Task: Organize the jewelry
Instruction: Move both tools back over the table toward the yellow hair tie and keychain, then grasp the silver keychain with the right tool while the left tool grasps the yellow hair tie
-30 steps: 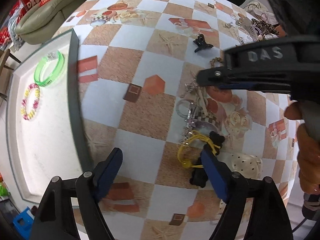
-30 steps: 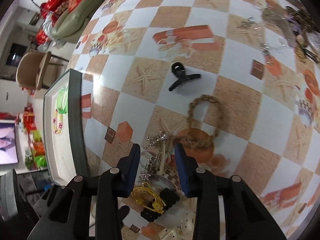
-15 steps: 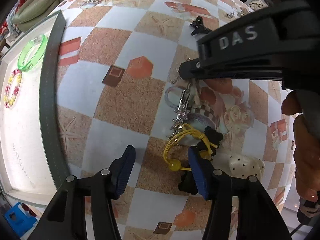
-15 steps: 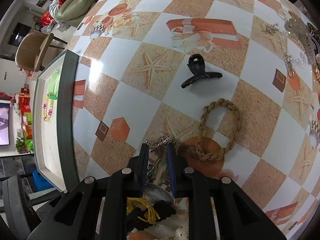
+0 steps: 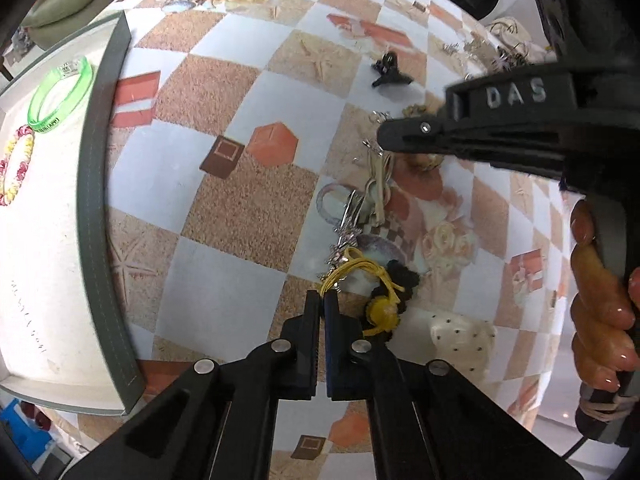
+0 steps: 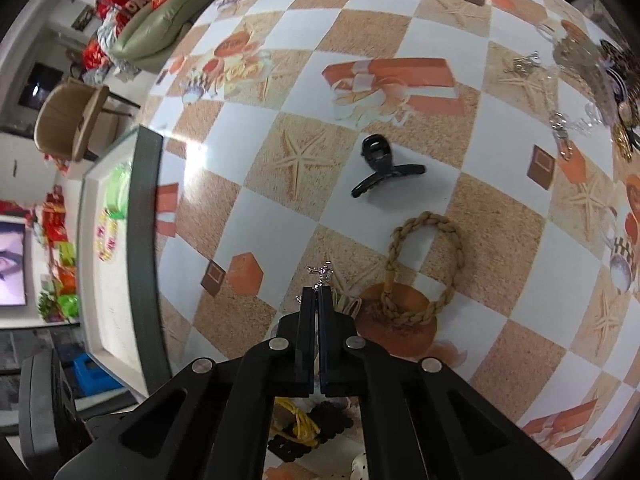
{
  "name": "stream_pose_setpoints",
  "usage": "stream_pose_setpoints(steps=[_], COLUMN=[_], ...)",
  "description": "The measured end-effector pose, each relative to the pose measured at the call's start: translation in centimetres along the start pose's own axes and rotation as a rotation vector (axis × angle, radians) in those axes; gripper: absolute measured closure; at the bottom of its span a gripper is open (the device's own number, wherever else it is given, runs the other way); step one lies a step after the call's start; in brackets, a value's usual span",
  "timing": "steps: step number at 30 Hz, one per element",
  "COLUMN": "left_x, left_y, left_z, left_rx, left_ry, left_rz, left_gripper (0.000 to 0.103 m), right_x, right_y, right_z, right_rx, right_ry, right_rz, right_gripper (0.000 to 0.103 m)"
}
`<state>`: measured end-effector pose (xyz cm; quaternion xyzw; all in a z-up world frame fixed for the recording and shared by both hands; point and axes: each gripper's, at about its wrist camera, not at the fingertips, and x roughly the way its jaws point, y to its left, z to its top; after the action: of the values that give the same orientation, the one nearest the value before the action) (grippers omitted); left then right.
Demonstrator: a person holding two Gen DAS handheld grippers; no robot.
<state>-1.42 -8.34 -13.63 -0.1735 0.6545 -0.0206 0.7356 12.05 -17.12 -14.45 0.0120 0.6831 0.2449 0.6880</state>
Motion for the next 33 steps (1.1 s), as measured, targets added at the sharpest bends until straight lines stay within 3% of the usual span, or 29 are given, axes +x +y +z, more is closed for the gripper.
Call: stream_pose_setpoints(steps=[13,25,33], left_x=[-6.4,-10.5,-13.0], left_y=[-1.1,1.6,5.1], left_z=[1.8,2.4,3.0], left_rx=[0.026,0.048,0.063], left_ry=[-0.082,-0.138,-0.173], left_rz=[-0.041,-0.062,-0.088], left_gripper=[0.096,0.096,0.096], right_x=[-5.0,-8.3,-9.5], right_y=[-0.7,0.5,3.2], right_z=[-1.8,-3.0,-2.7], right_rx=[0.088,0.12,0.133], right_ry=[-0.078,-0.138,-0.184], right_rz=[0.07,0.082,0.073], right_gripper=[0.102,0.102,0.102])
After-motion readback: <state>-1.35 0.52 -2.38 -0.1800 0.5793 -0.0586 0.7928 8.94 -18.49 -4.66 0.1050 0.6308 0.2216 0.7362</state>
